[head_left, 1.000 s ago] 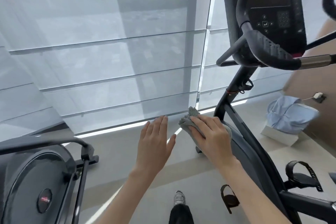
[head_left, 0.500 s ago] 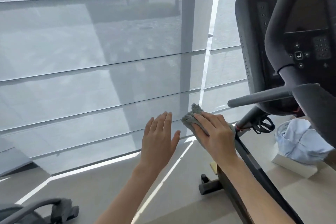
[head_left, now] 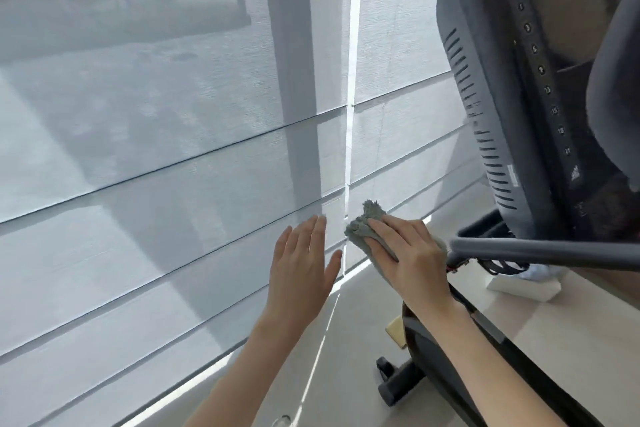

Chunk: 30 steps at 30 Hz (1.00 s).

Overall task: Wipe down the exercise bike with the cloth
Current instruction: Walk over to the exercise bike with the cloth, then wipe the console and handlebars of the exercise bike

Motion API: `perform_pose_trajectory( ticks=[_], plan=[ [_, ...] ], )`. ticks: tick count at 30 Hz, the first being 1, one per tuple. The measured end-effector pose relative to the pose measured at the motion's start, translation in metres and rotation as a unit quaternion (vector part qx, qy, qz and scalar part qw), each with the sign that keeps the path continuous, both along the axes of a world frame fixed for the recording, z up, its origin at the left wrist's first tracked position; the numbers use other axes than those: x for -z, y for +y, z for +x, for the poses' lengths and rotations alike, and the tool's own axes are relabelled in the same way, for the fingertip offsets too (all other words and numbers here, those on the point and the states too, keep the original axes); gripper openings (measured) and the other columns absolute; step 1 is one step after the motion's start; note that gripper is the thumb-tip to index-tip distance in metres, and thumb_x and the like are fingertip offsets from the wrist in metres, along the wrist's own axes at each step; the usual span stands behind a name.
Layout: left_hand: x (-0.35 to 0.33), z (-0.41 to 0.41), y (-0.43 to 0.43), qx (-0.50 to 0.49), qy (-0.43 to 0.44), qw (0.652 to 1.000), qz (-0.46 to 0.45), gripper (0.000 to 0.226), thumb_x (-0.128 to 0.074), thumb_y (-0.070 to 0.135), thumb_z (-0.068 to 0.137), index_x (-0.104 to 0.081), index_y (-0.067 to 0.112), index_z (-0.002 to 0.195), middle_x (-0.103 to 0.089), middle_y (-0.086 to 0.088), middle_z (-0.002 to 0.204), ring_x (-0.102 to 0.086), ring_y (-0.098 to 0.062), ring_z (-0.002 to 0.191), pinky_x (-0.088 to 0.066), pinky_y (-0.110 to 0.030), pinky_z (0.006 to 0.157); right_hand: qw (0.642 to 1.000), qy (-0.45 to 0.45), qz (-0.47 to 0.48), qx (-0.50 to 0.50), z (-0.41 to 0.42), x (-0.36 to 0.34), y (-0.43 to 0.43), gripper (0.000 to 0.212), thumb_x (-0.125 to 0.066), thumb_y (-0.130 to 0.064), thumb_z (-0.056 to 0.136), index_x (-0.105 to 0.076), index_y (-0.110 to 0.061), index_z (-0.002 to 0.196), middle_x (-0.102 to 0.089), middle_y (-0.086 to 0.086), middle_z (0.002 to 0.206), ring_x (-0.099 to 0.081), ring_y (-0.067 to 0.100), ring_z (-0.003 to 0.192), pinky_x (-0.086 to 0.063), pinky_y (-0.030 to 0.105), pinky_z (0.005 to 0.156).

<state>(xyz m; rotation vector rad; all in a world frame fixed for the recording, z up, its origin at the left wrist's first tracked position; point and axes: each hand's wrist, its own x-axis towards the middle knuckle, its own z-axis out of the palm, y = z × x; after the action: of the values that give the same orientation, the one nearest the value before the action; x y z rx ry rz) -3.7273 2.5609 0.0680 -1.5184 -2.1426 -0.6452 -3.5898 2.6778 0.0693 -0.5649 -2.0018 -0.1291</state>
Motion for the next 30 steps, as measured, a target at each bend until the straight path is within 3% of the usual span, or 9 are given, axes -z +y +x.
perform_pose_trajectory(
  ticks=[8, 12, 19, 23, 30],
  plan=[
    [-0.028, -0.088, 0.082, 0.161, 0.009, 0.987, 0.012, 0.05, -0.066, 0.028, 0.087, -0.056, -0.001, 0.127, -0.061, -0.015, 0.125, -0.06, -0.03, 0.113, -0.045, -0.047, 0.1, 0.991, 0.001, -0.02, 0.133, -0.057, -0.023, 0.028, 0.027, -0.059, -0.03, 0.089, -0.074, -0.009, 0.097, -0.071, 0.007, 0.096, -0.064, 0.026, 0.076, -0.056, 0.037, 0.064],
    [-0.049, -0.102, 0.124, 0.273, 0.026, 0.96, 0.046, 0.049, -0.048, 0.033, 0.093, -0.056, 0.0, 0.127, -0.061, -0.014, 0.126, -0.059, -0.028, 0.115, -0.045, -0.046, 0.1, 0.978, 0.001, -0.018, 0.21, -0.059, -0.042, 0.035, 0.028, -0.058, -0.03, 0.09, -0.073, -0.008, 0.101, -0.071, 0.008, 0.1, -0.063, 0.025, 0.082, -0.054, 0.037, 0.071],
    [-0.103, -0.073, 0.193, 0.419, 0.035, 0.898, 0.132, 0.051, -0.04, 0.039, 0.099, -0.05, 0.001, 0.133, -0.055, -0.014, 0.133, -0.052, -0.028, 0.122, -0.038, -0.043, 0.107, 0.941, 0.013, 0.056, 0.333, -0.019, -0.098, 0.038, 0.023, -0.066, -0.021, 0.088, -0.071, -0.008, 0.106, -0.068, 0.008, 0.104, -0.059, 0.024, 0.084, -0.052, 0.035, 0.076],
    [-0.134, -0.043, 0.218, 0.461, 0.035, 0.87, 0.173, 0.051, -0.044, 0.036, 0.098, -0.05, -0.001, 0.133, -0.054, -0.016, 0.134, -0.052, -0.031, 0.123, -0.038, -0.045, 0.107, 0.919, -0.004, 0.106, 0.379, -0.003, -0.132, 0.037, 0.023, -0.065, -0.023, 0.089, -0.07, -0.01, 0.107, -0.068, 0.007, 0.105, -0.058, 0.022, 0.086, -0.044, 0.023, 0.083],
    [-0.166, -0.015, 0.245, 0.485, 0.039, 0.839, 0.243, 0.044, -0.043, 0.021, 0.096, -0.049, -0.002, 0.133, -0.051, -0.018, 0.137, -0.047, -0.033, 0.128, -0.035, -0.051, 0.107, 0.888, -0.005, 0.212, 0.407, 0.014, -0.194, 0.033, 0.023, -0.065, -0.018, 0.09, -0.068, -0.006, 0.109, -0.066, 0.011, 0.108, -0.059, 0.029, 0.086, -0.05, 0.036, 0.079]
  ],
)
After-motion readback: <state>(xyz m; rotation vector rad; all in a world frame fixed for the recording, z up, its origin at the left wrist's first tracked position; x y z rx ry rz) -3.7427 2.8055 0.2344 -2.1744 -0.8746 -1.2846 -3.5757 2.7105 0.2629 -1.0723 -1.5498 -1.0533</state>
